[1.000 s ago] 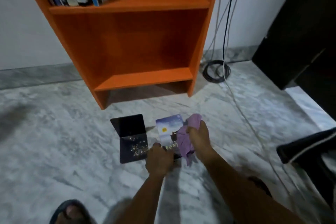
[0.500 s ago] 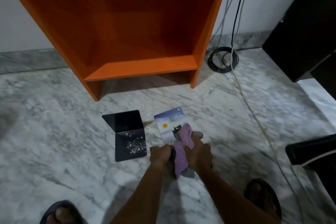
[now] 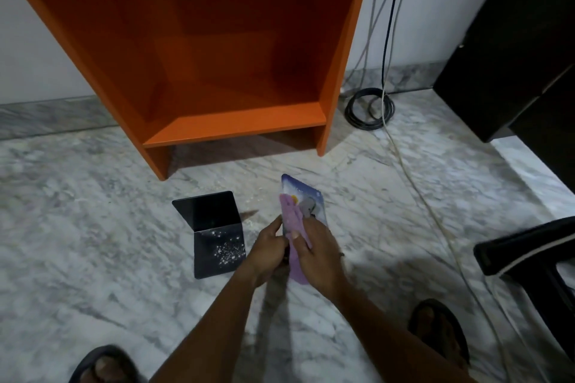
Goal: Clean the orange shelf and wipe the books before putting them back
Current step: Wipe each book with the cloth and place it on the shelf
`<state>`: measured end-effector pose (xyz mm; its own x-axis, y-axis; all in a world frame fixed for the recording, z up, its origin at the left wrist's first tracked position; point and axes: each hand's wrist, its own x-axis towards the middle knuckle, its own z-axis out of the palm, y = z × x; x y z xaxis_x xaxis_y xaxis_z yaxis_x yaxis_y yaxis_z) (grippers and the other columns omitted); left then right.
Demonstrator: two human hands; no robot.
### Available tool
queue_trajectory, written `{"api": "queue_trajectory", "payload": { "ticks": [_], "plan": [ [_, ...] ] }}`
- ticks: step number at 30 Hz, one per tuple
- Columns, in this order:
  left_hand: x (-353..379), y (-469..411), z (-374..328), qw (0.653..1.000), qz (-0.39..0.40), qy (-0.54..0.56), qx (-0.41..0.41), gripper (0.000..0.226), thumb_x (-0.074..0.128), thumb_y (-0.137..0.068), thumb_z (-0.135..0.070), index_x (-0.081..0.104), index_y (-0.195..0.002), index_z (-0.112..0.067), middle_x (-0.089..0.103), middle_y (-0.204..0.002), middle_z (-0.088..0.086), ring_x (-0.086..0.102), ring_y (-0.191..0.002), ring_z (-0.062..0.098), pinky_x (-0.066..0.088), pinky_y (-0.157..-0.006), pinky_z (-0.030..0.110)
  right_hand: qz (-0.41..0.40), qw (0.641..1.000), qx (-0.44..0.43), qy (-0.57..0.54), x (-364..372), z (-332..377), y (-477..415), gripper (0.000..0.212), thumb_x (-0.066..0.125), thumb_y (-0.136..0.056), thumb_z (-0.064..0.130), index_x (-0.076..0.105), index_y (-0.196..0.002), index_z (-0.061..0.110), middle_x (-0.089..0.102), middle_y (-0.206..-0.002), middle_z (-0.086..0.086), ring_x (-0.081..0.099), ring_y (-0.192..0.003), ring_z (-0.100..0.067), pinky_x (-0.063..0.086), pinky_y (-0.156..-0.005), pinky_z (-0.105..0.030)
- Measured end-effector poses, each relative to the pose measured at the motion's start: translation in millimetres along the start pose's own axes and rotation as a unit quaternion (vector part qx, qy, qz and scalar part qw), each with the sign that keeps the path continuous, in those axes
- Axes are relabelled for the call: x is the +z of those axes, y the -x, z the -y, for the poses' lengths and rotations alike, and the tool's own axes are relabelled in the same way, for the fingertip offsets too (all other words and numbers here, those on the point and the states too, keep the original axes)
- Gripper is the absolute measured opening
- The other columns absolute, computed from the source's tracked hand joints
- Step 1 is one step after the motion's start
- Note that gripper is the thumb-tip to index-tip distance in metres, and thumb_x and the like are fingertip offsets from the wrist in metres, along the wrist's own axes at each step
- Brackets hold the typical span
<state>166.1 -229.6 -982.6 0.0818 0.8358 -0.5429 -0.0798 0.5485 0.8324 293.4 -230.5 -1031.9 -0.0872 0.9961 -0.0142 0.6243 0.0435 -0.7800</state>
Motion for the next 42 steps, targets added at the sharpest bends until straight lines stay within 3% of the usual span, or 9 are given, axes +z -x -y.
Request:
{"api": "queue_trajectory", "payload": {
  "ticks": [3, 8, 15, 22, 27, 32, 35, 38, 42],
  "plan": [
    [-3.6, 26.1, -17.9, 0.994, 0.059, -0.093, 0.022, 0.053, 0.042, -0.098, 0.001, 0.059, -0.135, -0.033, 0.073, -0.091, 0.011, 0.067, -0.078, 0.023, 0.05, -0.066, 0.03, -0.056, 0.997, -0.015, -0.043, -7.2, 25.4, -8.7, 0.058, 0.031, -0.101, 0.054, 0.047, -0.149, 0.023, 0.051, -0.147, 0.004, 0.044, -0.136, -0.013, 0.035, -0.114, -0.032],
    [1.7, 64.5, -41.0, 0.988, 0.109, -0.086, 0.069, 0.052, 0.048, -0.102, -0.002, 0.057, -0.137, -0.039, 0.076, -0.111, 0.013, 0.073, -0.099, 0.031, 0.059, -0.088, 0.047, -0.208, 0.968, 0.061, -0.127, -47.4, 57.6, -39.9, 0.048, 0.038, -0.098, 0.051, 0.058, -0.128, 0.02, 0.061, -0.119, -0.004, 0.057, -0.113, -0.026, 0.048, -0.092, -0.042],
    [-6.0, 95.4, -66.3, 0.987, 0.129, -0.033, 0.089, 0.045, 0.052, -0.102, -0.003, 0.058, -0.133, -0.035, 0.076, -0.107, 0.016, 0.072, -0.098, 0.034, 0.058, -0.089, 0.056, -0.182, 0.931, 0.266, -0.174, -84.2, 52.0, -44.7, 0.034, 0.044, -0.104, 0.033, 0.059, -0.127, 0.014, 0.063, -0.121, -0.01, 0.058, -0.116, -0.035, 0.044, -0.091, -0.036],
    [-10.4, 103.3, -71.2, 0.987, 0.121, -0.02, 0.107, 0.043, 0.05, -0.102, -0.001, 0.062, -0.13, -0.032, 0.077, -0.108, 0.014, 0.074, -0.095, 0.031, 0.059, -0.087, 0.05, -0.152, 0.98, -0.004, -0.126, -71.5, 109.2, -23.5, 0.042, 0.044, -0.107, 0.026, 0.048, -0.147, 0.013, 0.052, -0.143, -0.007, 0.048, -0.131, -0.025, 0.039, -0.099, -0.032],
    [-35.1, 99.3, -86.1, 0.99, 0.052, 0.028, 0.128, 0.046, 0.046, -0.099, 0.007, 0.062, -0.13, -0.021, 0.076, -0.109, 0.017, 0.074, -0.09, 0.031, 0.06, -0.082, 0.048, -0.115, 0.962, -0.227, -0.098, -41.9, 126.5, 18.0, 0.014, 0.047, -0.103, 0.029, 0.057, -0.111, 0.026, 0.047, -0.103, 0.014, 0.051, -0.096, -0.011, 0.039, -0.078, -0.027],
    [-46.8, 98.7, -90.7, 0.99, 0.032, 0.051, 0.126, 0.048, 0.047, -0.099, 0.005, 0.059, -0.137, -0.023, 0.072, -0.122, 0.015, 0.069, -0.102, 0.034, 0.049, -0.099, 0.061, -0.17, 0.959, -0.206, -0.093, -35.7, 106.1, 28.9, 0.016, 0.047, -0.102, 0.034, 0.056, -0.107, 0.022, 0.051, -0.101, 0.006, 0.054, -0.093, -0.015, 0.045, -0.074, -0.028],
    [-47.2, 100.8, -100.0, 0.988, 0.042, 0.077, 0.129, 0.045, 0.047, -0.1, 0.003, 0.061, -0.13, -0.028, 0.073, -0.119, 0.013, 0.072, -0.096, 0.032, 0.056, -0.092, 0.054, -0.169, 0.972, 0.018, -0.163, -45.9, 88.9, 9.4, 0.017, 0.048, -0.104, 0.026, 0.062, -0.111, 0.02, 0.062, -0.11, -0.003, 0.054, -0.097, -0.014, 0.041, -0.078, -0.031],
    [-53.0, 100.5, -109.0, 0.983, 0.058, 0.12, 0.127, 0.047, 0.045, -0.101, 0.003, 0.058, -0.132, -0.03, 0.072, -0.123, 0.014, 0.072, -0.097, 0.034, 0.06, -0.086, 0.05, -0.071, 0.898, 0.226, -0.371, -71.8, 81.9, -12.2, 0.018, 0.055, -0.093, 0.033, 0.07, -0.093, 0.023, 0.071, -0.11, -0.009, 0.064, -0.092, -0.024, 0.049, -0.081, -0.037],
    [-51.5, 97.4, -117.4, 0.978, 0.072, 0.143, 0.131, 0.049, 0.043, -0.102, 0.003, 0.055, -0.137, -0.028, 0.07, -0.126, 0.015, 0.07, -0.105, 0.039, 0.06, -0.085, 0.052, 0.046, 0.715, 0.243, -0.654, -108.4, 115.3, -14.3, 0.051, 0.056, -0.095, 0.053, 0.078, -0.102, 0.007, 0.074, -0.104, -0.019, 0.066, -0.089, -0.034, 0.049, -0.086, -0.043]
  ]
}}
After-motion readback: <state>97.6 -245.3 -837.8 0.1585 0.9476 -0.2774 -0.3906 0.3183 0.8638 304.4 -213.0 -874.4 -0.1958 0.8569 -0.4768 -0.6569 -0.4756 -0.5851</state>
